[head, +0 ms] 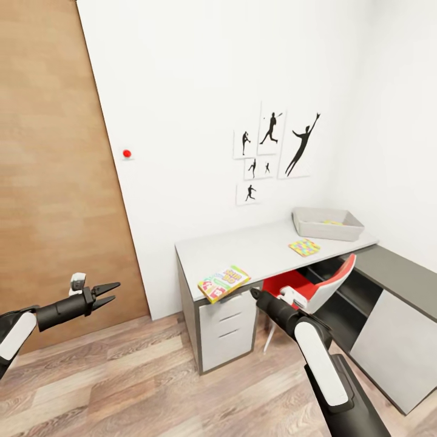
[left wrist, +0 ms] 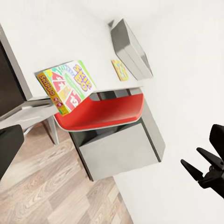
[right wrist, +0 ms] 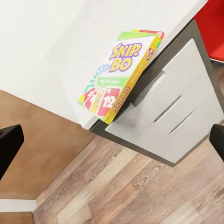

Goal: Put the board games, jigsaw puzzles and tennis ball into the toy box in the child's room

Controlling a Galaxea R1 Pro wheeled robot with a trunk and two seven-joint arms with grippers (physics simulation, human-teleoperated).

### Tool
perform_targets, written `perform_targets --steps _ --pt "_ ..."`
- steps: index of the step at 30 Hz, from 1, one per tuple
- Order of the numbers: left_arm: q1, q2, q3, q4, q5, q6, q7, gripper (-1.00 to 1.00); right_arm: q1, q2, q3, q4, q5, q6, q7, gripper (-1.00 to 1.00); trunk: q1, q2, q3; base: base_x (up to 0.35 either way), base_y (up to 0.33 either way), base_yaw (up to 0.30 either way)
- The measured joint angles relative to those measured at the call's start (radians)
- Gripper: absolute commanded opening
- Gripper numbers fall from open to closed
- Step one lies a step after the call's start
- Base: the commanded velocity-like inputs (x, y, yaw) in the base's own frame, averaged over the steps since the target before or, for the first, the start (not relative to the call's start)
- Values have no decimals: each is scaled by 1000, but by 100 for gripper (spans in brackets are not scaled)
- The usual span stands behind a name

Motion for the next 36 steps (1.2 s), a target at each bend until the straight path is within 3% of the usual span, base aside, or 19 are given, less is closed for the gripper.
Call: perform_targets --steps 14,36 --pt "0 0 0 0 0 0 0 100 0 -7 1 0 -5 -52 0 100 0 0 8 0 0 28" --pt "0 0 0 0 0 -1 -1 100 0 -7 2 0 -7 -60 0 100 0 0 8 0 0 0"
